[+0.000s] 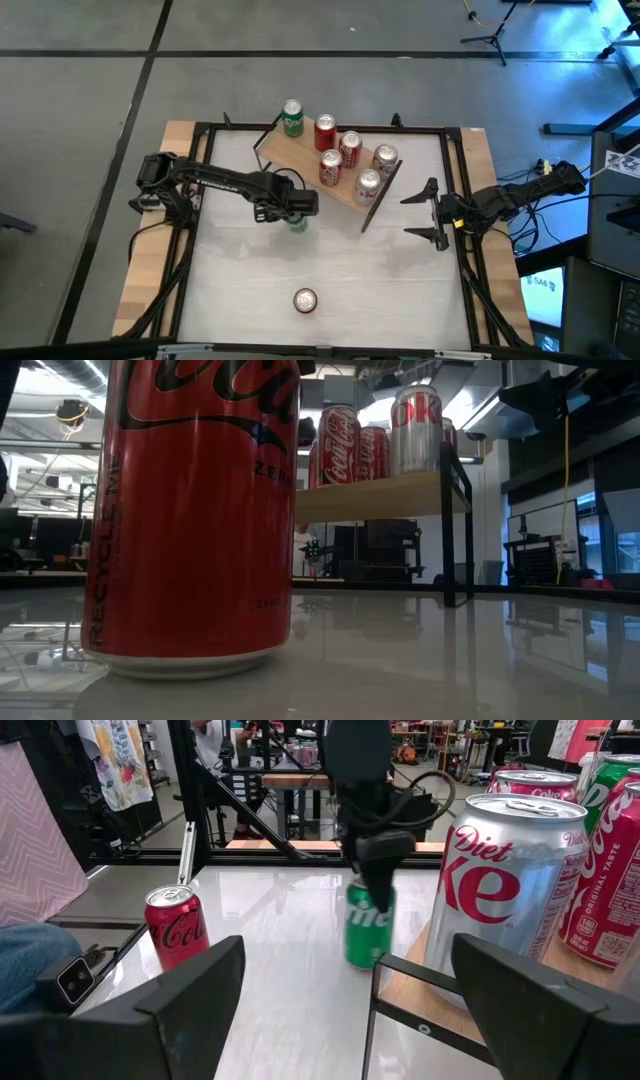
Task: Place canned beverage on shelf
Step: Put the green soda can on the shelf aligned with the other green soda can
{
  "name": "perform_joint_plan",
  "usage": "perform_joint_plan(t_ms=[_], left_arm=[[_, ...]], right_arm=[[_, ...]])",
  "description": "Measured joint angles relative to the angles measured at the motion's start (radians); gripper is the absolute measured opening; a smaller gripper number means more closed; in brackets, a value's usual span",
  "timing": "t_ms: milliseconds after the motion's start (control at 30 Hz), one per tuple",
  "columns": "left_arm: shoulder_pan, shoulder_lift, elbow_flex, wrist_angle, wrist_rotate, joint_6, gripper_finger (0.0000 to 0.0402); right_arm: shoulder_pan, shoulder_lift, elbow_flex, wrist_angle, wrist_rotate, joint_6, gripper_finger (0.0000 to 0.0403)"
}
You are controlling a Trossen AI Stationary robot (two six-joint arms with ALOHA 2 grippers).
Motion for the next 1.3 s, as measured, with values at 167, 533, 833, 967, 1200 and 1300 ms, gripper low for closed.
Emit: perform_joint_plan(t_ms=[167, 533, 833, 967, 1200, 1300], left_arm=[[0.013, 0.0, 0.0, 0.0, -0.14, -0.071, 0.0286], [0.04, -0.001, 0.0, -0.001, -0.022, -0.073, 0.0308], [0.04, -0.002, 0.0, 0.0, -0.012, -0.013, 0.0315], [0.04, -0.002, 0.0, 0.0, -0.012, -0.014, 0.0316], [0.04, -0.002, 0.0, 0.003, -0.011, 0.039, 0.0316], [0.04, -0.002, 0.0, 0.015, 0.006, 0.051, 0.0316]], right_arm=[[0.0, 0.0, 0.0, 0.0, 0.0, 0.0, 0.0349], [0.0, 0.0, 0.0, 0.0, 0.0, 0.0, 0.0349], [0.0, 0.0, 0.0, 0.0, 0.0, 0.0, 0.0349], [0.0, 0.0, 0.0, 0.0, 0.0, 0.0, 0.0349], [0.0, 0.0, 0.0, 0.0, 0.0, 0.0, 0.0349], [0.0, 0.0, 0.0, 0.0, 0.0, 0.0, 0.0349]])
